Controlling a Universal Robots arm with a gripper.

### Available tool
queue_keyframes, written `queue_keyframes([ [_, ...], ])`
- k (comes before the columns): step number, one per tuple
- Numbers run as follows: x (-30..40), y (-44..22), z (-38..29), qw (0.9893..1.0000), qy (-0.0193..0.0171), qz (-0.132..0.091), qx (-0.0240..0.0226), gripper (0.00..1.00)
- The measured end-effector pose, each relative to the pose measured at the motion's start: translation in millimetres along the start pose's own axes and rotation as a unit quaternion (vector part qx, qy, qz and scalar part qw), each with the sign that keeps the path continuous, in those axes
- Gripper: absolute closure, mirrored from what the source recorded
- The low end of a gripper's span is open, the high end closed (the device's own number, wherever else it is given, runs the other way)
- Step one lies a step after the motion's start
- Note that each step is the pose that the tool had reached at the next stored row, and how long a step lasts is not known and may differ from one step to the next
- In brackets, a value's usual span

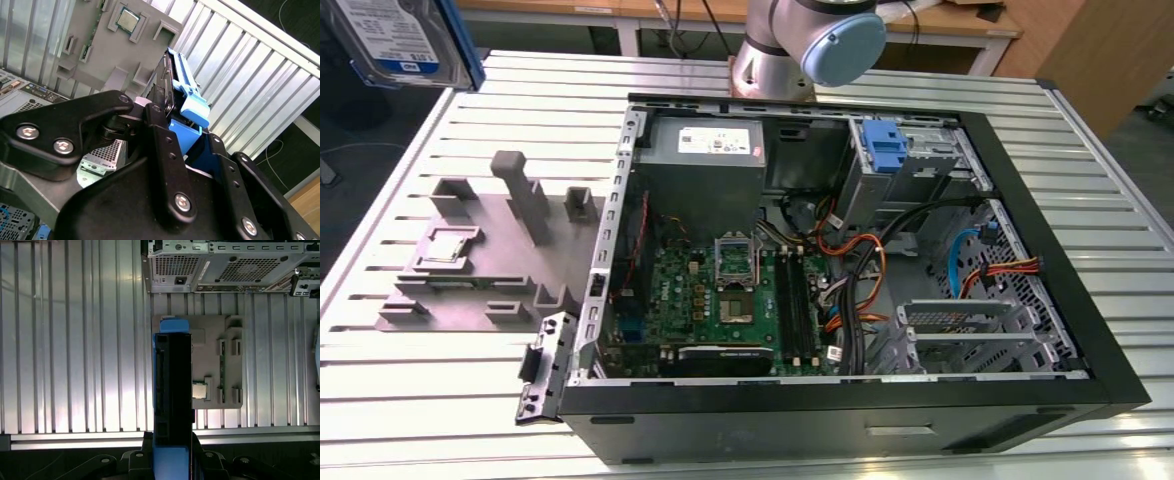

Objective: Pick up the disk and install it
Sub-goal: 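Pick up the disk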

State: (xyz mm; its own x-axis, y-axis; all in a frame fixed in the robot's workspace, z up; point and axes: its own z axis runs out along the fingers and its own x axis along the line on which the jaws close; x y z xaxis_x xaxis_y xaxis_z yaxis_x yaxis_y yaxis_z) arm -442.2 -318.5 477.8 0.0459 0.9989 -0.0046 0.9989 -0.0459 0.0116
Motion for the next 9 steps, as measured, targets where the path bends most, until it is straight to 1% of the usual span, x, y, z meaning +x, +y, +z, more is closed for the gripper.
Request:
queue_keyframes([
  [9, 0.0, 0.0, -2.9, 1.0, 0.0, 0.0, 0.0, 0.63],
])
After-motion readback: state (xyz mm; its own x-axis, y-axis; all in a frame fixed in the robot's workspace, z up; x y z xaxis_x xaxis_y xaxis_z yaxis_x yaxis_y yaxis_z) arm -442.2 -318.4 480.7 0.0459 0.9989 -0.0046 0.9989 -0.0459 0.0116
